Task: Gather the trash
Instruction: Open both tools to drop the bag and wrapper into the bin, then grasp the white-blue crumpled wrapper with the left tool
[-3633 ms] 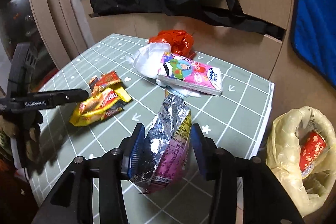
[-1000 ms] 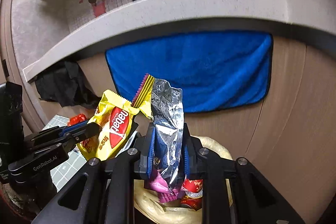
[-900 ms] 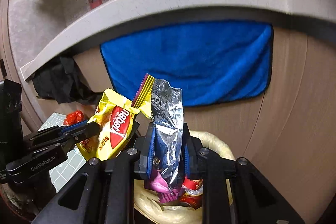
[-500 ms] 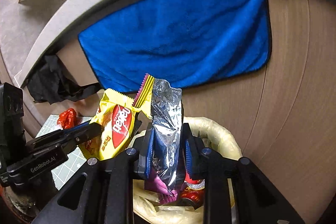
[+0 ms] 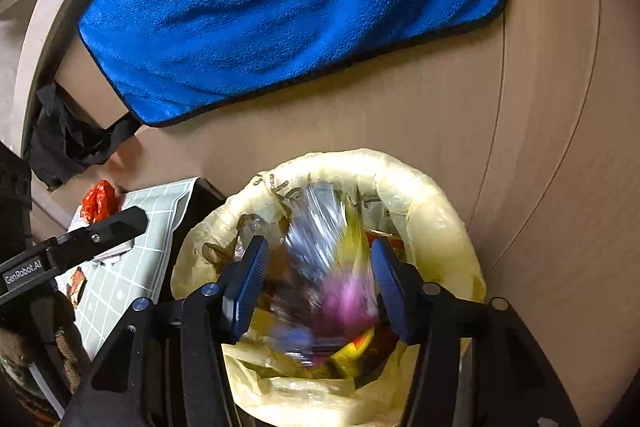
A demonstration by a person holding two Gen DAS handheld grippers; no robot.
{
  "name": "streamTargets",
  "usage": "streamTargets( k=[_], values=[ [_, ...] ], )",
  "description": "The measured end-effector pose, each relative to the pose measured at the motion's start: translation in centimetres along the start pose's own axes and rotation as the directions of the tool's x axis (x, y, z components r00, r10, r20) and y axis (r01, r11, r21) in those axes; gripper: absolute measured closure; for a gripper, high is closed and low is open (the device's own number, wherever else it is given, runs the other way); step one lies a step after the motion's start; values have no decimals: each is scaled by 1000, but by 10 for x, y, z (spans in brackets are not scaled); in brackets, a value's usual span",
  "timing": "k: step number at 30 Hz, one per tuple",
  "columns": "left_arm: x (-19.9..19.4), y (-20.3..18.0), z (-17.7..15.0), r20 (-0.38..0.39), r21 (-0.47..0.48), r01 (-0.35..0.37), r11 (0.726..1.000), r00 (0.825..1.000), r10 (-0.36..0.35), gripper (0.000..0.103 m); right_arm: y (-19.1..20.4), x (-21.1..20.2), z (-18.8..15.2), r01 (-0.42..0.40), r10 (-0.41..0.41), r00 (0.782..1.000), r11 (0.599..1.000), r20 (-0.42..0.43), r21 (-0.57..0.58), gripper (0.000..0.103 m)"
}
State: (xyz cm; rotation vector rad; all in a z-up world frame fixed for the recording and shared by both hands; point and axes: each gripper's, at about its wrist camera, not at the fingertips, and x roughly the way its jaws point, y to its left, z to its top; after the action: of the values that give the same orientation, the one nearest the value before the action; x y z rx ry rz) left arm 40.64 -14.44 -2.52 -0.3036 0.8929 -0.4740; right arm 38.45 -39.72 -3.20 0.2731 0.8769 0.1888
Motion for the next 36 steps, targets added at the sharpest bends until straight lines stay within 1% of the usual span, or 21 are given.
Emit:
streamTargets(
  k=[2,5,7,9,11,14,16,17,19,21,23,26,29,30,31,34,36],
  values=[
    [-9,3,-4,6,8,-14,1000,1000,14,57,4,-4,0,12,-12,1000,1000,25,-10,46],
    [-29,11,-14,22,27,-41,999,999,40,57,12,-11,2,42,-40,998,999,50,-34,44],
    [-47,18,-18,50,48,-69,996,997,67,57,20,-18,3,16,-13,998,998,64,-54,44],
    [-68,27,-23,90,72,-110,991,991,103,57,32,-25,2,-1,8,997,997,82,-79,44],
    [-87,37,-27,125,91,-151,984,982,139,57,47,-33,2,1,13,994,992,108,-126,44],
    [-122,65,-35,172,93,-224,970,963,206,57,77,-47,0,16,18,986,979,163,-204,44],
    [-140,82,-37,188,71,-254,965,953,237,57,100,-54,-1,13,35,979,972,199,-234,44],
    [-154,98,-38,198,45,-273,961,945,260,57,106,-55,-1,7,44,977,971,207,-239,44],
    [-173,122,-40,210,4,-296,955,934,288,57,124,-56,0,-32,87,974,968,211,-248,44],
    [-195,149,-43,221,-46,-325,945,919,327,57,144,-50,0,-85,136,975,959,177,-270,44],
    [-216,177,-47,225,-96,-347,933,906,360,57,164,-45,-4,-117,169,974,945,149,-305,44],
    [-242,214,-53,224,-158,-365,917,891,394,56,199,-35,-12,-134,190,974,921,123,-365,44],
    [-261,243,-59,227,-201,-378,904,880,418,56,221,-24,-17,-165,211,975,906,76,-389,44],
    [-266,253,-62,222,-212,-378,901,880,421,55,229,-19,-18,-174,214,975,902,59,-396,44],
    [-269,262,-65,207,-215,-373,902,886,416,54,240,-14,-20,-180,215,976,897,44,-403,44],
    [-265,282,-74,156,-216,-337,917,915,373,53,263,-3,-28,-191,220,975,887,21,-420,44],
    [-255,292,-82,114,-224,-315,922,931,346,53,275,3,-34,-204,228,974,877,2,-435,44]
  ],
)
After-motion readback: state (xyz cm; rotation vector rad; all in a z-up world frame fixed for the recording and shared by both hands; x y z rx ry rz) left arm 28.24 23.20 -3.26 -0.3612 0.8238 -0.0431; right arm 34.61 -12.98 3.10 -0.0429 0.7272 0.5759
